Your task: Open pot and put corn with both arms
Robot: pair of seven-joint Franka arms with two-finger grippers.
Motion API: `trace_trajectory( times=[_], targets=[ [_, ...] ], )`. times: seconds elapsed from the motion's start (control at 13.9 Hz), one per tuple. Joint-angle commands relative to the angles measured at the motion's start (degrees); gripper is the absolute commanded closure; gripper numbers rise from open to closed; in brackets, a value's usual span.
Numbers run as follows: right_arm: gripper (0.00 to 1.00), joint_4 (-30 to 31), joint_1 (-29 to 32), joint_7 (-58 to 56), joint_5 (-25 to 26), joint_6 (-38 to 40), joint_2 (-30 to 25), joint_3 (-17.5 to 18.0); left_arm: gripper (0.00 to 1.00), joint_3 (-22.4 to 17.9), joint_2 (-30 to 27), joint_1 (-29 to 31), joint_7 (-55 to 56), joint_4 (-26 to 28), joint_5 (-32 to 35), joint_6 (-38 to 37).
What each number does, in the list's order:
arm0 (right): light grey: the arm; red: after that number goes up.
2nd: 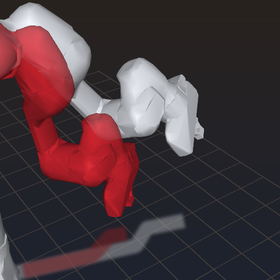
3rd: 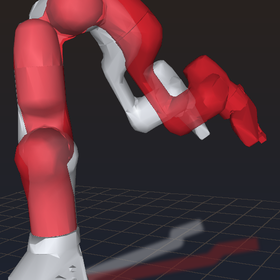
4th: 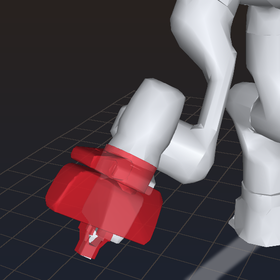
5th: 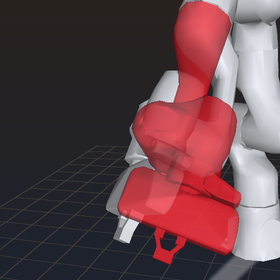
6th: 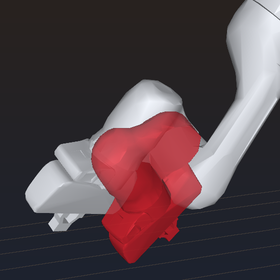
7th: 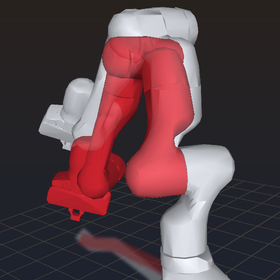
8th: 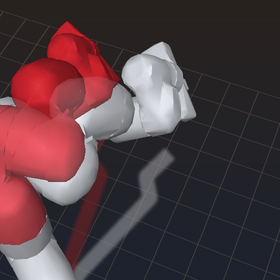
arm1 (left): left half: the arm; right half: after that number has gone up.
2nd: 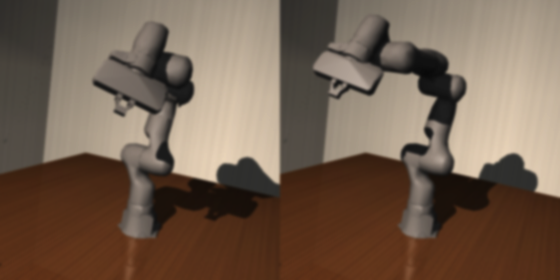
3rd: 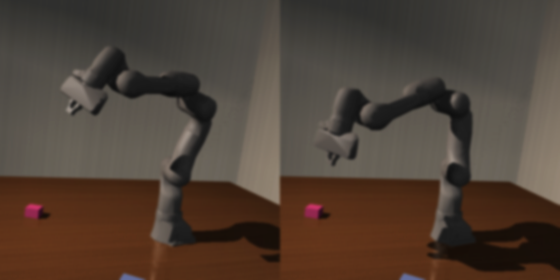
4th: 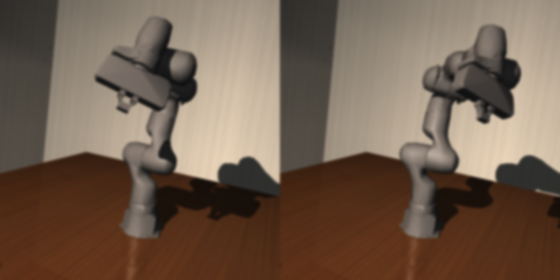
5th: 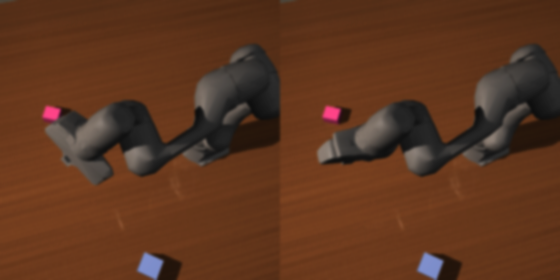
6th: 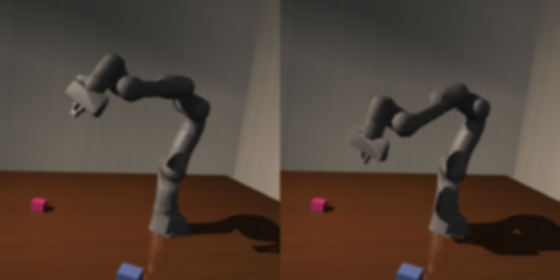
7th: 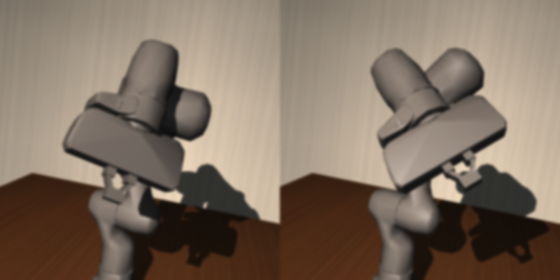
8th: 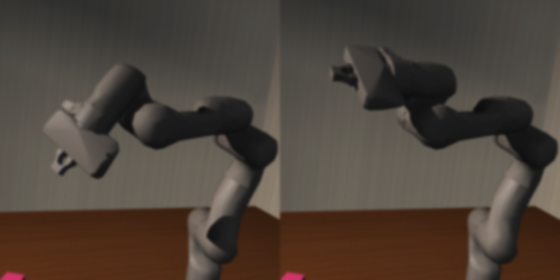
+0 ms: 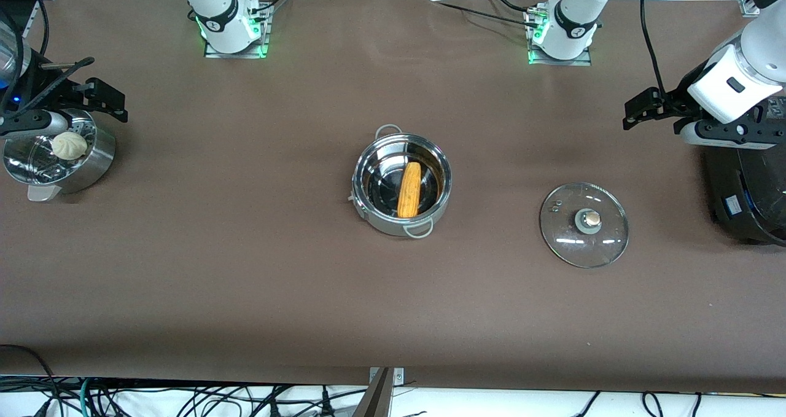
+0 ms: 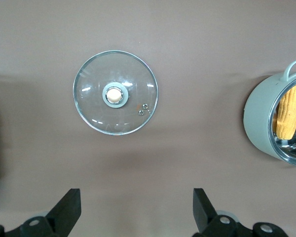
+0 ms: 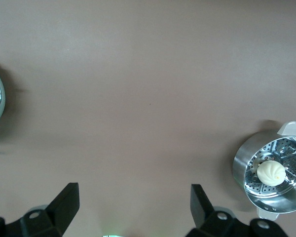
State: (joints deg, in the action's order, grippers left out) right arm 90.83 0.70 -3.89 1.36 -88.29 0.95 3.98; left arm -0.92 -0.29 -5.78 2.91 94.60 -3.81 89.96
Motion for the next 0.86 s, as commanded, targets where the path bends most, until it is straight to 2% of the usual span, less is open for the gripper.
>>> trace_trajectory(
  times=[0.0,0.79],
  targets=[
    [0.0,1.28,1.06,-0.68,-0.3,-1.35,-1.12,0.41,0.0,-0.48,0.47,0.07,-1.41,-1.43,-0.59,-2.23],
    [0.0,-0.48,1.06,-0.68,-0.39,-0.47,-0.59,0.32,0.0,-0.48,0.47,0.6,-1.59,-1.7,-0.59,-2.59]
  ],
)
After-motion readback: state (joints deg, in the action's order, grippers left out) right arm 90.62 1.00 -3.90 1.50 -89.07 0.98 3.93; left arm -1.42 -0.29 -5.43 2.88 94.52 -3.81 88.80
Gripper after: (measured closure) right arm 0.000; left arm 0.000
